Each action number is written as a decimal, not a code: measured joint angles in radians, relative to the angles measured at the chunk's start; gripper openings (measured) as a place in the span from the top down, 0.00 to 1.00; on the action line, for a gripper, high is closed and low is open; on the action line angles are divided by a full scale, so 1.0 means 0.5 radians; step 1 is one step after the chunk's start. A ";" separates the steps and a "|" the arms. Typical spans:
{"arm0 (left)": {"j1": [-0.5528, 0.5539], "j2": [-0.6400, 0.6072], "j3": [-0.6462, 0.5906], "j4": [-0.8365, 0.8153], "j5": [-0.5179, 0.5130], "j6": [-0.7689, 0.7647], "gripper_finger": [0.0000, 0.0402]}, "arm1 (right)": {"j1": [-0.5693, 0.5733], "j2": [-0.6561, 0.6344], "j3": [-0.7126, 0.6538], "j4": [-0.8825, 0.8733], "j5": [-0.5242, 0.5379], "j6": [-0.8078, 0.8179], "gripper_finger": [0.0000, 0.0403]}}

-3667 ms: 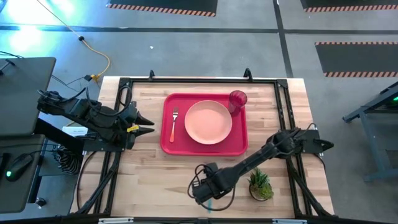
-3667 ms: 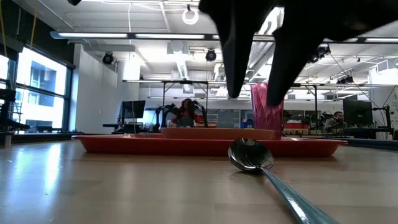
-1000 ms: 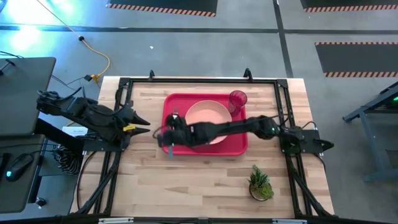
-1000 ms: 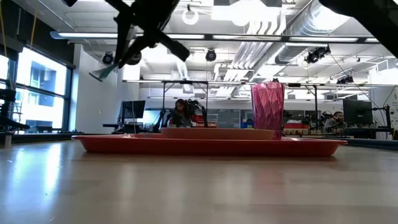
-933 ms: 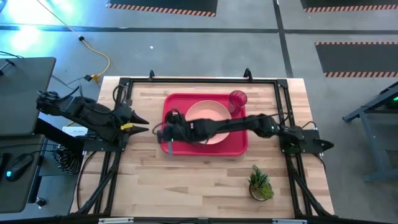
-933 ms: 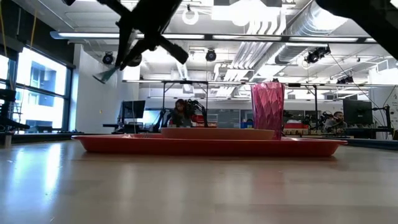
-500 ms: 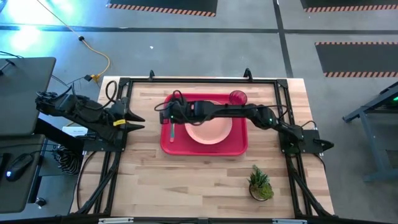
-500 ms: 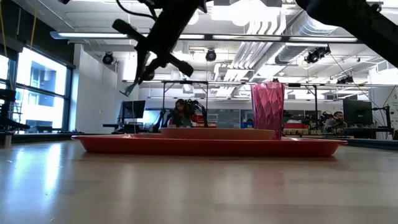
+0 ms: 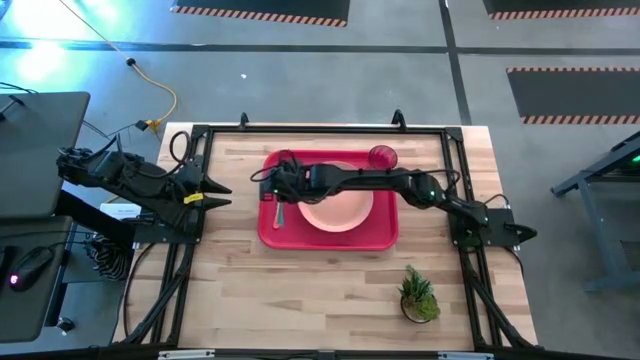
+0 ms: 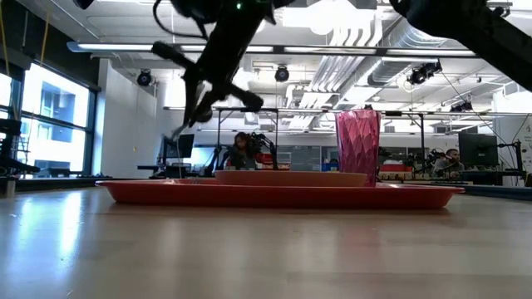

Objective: Pick and place plate/cup/fork/spoon on tray
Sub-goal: Put the spoon on the tray to the right of the fork

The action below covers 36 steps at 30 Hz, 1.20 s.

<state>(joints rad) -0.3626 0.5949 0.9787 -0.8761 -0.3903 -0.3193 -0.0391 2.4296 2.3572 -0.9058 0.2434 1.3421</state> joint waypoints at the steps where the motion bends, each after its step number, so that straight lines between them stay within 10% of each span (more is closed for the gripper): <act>1: 0.000 0.000 0.000 0.000 0.000 0.001 0.71 | 0.000 0.019 -0.001 -0.007 -0.023 0.005 1.00; 36: -0.001 0.000 0.000 -0.005 0.002 0.000 0.71 | -0.076 0.225 -0.054 -0.045 -0.294 0.202 1.00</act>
<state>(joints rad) -0.3630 0.5949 0.9787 -0.8787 -0.3893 -0.3195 -0.0769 2.5420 2.3300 -0.9282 0.0962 1.4432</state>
